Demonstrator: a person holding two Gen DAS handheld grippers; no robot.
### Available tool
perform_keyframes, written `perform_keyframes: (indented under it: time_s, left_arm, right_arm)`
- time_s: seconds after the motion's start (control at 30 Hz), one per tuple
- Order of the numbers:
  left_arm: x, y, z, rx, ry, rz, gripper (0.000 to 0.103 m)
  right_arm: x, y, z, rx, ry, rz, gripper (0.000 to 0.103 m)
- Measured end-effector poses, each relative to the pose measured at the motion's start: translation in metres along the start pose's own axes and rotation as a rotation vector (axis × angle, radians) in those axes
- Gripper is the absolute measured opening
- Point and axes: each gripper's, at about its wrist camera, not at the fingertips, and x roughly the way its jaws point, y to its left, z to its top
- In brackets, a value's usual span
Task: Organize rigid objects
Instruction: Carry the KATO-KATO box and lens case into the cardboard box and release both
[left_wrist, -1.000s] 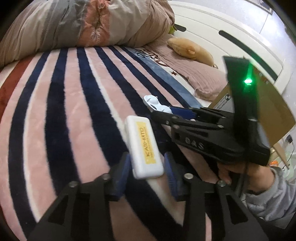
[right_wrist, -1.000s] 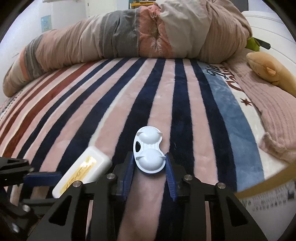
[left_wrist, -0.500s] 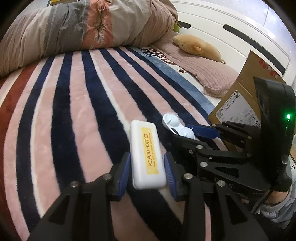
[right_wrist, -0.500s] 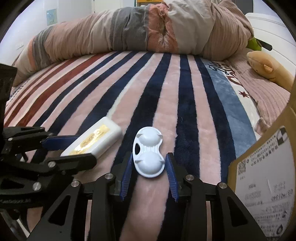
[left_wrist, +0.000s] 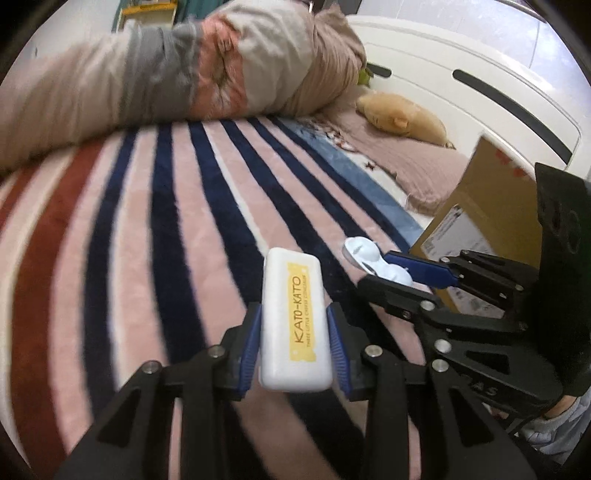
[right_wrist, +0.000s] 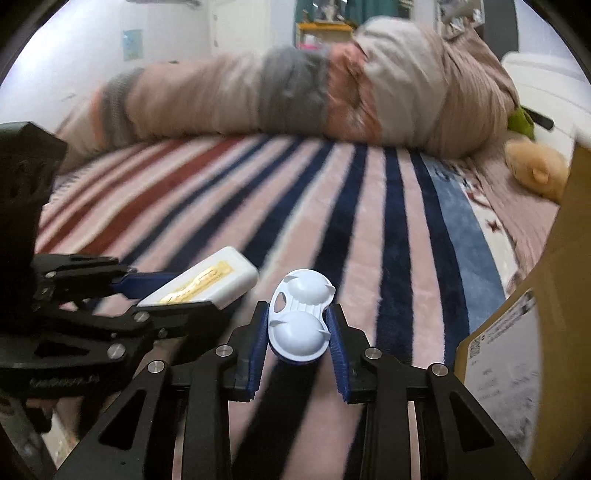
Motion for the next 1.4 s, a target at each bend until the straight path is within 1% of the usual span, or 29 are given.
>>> perform_keyframes:
  time_s: [0.1, 0.23, 0.33, 0.47, 0.6, 0.67, 0.77, 0.87, 0.93, 1.13, 1.27, 1.4]
  left_arm:
    - [-0.038, -0.009, 0.004, 0.014, -0.046, 0.024, 0.032]
    - [-0.083, -0.032, 0.011, 0.053, -0.106, 0.035, 0.032]
    - [-0.109, -0.058, 0.019, 0.09, -0.14, 0.015, 0.032]
    - [-0.121, -0.098, 0.035, 0.133, -0.163, -0.043, 0.032]
    - [-0.114, -0.147, 0.05, 0.197, -0.155, -0.098, 0.032]
    - [-0.104, -0.172, 0.058, 0.228, -0.137, -0.131, 0.032]
    - [-0.09, -0.202, 0.065, 0.268, -0.111, -0.159, 0.032]
    - [-0.069, -0.227, 0.07, 0.299, -0.074, -0.166, 0.032]
    - [-0.06, -0.236, 0.072, 0.308, -0.055, -0.166, 0.032]
    - [-0.038, -0.25, 0.076, 0.324, -0.006, -0.162, 0.032]
    - [-0.029, -0.253, 0.078, 0.324, 0.016, -0.18, 0.032]
    - [-0.021, -0.255, 0.078, 0.338, 0.028, -0.167, 0.032]
  right_arm:
    - [-0.035, 0.014, 0.007, -0.029, -0.054, 0.051, 0.027]
    - [-0.089, 0.024, 0.014, -0.063, -0.152, 0.076, 0.026]
    - [-0.126, 0.019, 0.015, -0.073, -0.214, 0.076, 0.027]
    - [-0.166, -0.006, 0.008, -0.046, -0.264, 0.059, 0.027]
    - [-0.194, -0.048, -0.008, 0.009, -0.281, 0.022, 0.027]
    - [-0.201, -0.073, -0.015, 0.047, -0.263, 0.008, 0.027]
    - [-0.203, -0.109, -0.028, 0.099, -0.227, -0.026, 0.027]
    - [-0.198, -0.135, -0.039, 0.152, -0.184, -0.005, 0.027]
    - [-0.191, -0.146, -0.045, 0.173, -0.158, 0.002, 0.027]
    - [-0.183, -0.173, -0.057, 0.207, -0.146, 0.012, 0.027]
    - [-0.177, -0.182, -0.056, 0.206, -0.143, 0.022, 0.028]
    - [-0.176, -0.182, -0.057, 0.182, -0.142, 0.035, 0.028]
